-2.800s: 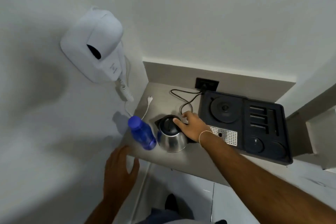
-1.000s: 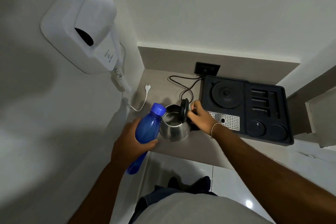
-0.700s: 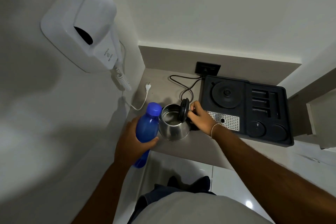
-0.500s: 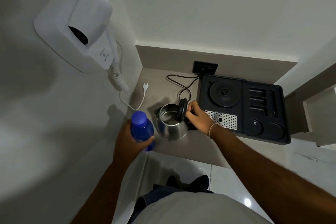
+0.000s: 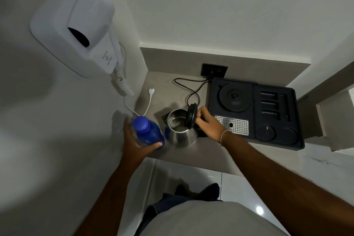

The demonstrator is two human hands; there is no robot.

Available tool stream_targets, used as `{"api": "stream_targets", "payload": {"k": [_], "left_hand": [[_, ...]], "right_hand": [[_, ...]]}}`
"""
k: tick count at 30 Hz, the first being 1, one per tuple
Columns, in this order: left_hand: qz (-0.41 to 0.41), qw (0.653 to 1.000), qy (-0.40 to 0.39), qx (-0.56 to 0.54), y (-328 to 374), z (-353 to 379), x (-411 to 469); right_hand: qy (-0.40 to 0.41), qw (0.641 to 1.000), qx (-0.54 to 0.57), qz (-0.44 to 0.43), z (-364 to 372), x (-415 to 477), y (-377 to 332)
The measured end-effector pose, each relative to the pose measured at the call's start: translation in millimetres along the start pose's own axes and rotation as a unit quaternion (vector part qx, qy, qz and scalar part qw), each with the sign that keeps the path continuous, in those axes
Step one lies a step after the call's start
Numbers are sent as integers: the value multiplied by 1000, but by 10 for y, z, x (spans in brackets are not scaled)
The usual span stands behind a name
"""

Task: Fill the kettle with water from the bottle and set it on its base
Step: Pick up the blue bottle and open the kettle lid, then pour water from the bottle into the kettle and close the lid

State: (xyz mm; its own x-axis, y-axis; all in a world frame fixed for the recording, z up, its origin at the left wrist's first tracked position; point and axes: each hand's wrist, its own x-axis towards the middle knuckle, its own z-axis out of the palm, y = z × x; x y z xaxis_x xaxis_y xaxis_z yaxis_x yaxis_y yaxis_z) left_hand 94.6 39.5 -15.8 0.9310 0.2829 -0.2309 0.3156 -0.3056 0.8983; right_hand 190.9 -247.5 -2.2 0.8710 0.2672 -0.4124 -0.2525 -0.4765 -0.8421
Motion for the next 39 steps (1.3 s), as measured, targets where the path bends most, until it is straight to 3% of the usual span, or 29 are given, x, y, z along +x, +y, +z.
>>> {"api": "stream_targets", "payload": {"k": [2, 6, 11, 16, 19, 21, 24, 29, 34, 39], "left_hand": [[24, 999, 24, 10, 106, -114, -62], [165, 981, 18, 100, 345, -338, -47], [228, 962, 7, 149, 604, -395, 86], [202, 962, 167, 71, 523, -455, 18], [98, 968, 231, -2, 148, -372, -80], [33, 979, 198, -28, -143, -250, -154], [58, 990, 106, 71, -581, -141, -83], [69, 988, -9, 138, -1371, -37, 383], [15, 980, 34, 193, -1297, 112, 404], [-4, 1000, -28, 3, -551, 188, 172]], "right_hand": [[1, 1000, -5, -1, -4, 3, 2], [2, 1000, -6, -4, -5, 3, 14], [-2, 1000, 12, 0, 1, 23, 31], [-4, 1000, 8, -5, -5, 32, 26], [-1, 1000, 10, -8, 2, 47, 49], [3, 1000, 12, -6, 10, 40, 42], [1, 1000, 11, -6, 4, 21, -3], [1, 1000, 19, -2, 21, 41, 16], [-4, 999, 31, -1, 20, 47, 66], [4, 999, 42, -8, 46, 56, 99]]}}
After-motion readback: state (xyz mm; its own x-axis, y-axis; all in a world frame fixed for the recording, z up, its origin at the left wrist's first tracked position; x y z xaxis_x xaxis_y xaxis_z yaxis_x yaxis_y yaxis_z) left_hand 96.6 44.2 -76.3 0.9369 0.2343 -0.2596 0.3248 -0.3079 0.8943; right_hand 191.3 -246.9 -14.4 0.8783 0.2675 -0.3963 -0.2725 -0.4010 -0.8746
